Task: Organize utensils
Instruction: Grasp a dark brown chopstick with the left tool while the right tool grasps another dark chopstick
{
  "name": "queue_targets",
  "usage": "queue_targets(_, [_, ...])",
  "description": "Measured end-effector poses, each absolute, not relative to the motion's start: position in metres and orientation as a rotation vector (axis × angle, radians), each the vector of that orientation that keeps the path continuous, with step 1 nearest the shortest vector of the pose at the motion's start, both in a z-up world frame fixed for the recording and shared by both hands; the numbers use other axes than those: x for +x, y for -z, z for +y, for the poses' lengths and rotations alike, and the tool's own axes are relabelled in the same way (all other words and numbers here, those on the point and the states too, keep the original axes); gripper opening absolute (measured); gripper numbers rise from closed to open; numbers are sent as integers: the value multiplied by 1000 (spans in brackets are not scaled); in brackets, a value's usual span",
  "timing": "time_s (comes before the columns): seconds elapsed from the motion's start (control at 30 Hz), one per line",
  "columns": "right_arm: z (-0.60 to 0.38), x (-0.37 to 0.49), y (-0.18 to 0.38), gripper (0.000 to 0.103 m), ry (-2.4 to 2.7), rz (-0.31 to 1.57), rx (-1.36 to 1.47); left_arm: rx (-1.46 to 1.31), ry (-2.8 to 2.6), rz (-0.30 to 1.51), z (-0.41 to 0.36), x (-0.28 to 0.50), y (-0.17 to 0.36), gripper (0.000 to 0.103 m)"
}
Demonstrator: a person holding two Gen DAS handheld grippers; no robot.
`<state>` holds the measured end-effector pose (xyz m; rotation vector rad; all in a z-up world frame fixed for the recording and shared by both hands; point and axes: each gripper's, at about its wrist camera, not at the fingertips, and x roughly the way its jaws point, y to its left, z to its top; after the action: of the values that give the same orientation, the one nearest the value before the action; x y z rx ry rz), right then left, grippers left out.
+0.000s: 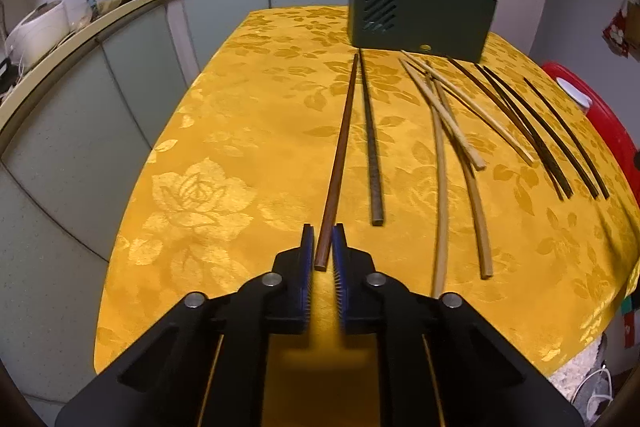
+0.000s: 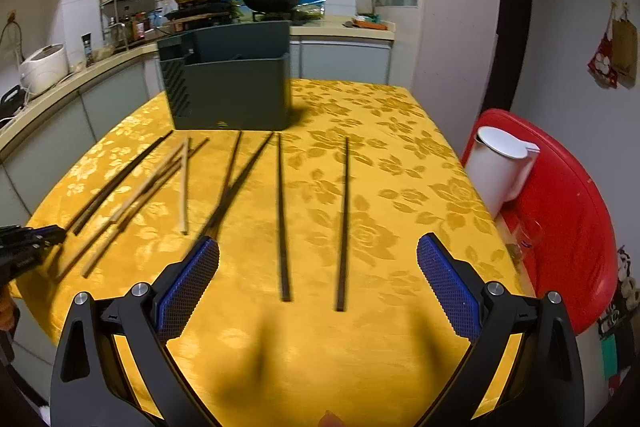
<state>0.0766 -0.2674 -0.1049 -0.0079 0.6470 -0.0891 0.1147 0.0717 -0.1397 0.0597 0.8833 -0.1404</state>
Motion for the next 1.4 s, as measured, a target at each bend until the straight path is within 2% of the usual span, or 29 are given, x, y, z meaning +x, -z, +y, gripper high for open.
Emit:
queue_targets(0.23, [-288,77,122,96,108,661,-41,54,138,866,71,114,140,7])
queue_targets(0.37, [-291,88,143,73,82,713,-49,81,151,854,64,112,141,7])
queue_targets(0.5, [-288,95,159,58,69,750,-59,67,158,850,65,113,141,7])
queue_targets(0.57, [-287,97,165,45,61,765,-60,67,158,845,65,112,142,7])
queue_targets(0.67, [-285,95,167,35,46,755,-47,78,154,836,64,111,142,7])
queue_targets(0.93, [-283,92,168,19,13,745,-6,89,153,830,63,110,143,7])
queue_targets(0.97, [-283,93,168,14,7,746,-6,93,153,829,63,110,143,7])
queue_targets(1.07, [-282,95,166,10,6,759,-8,97,154,831,64,110,141,6])
queue_targets(1.4, [-287,73,110,8,6,624,-13,75,161,720,67,100,100,6])
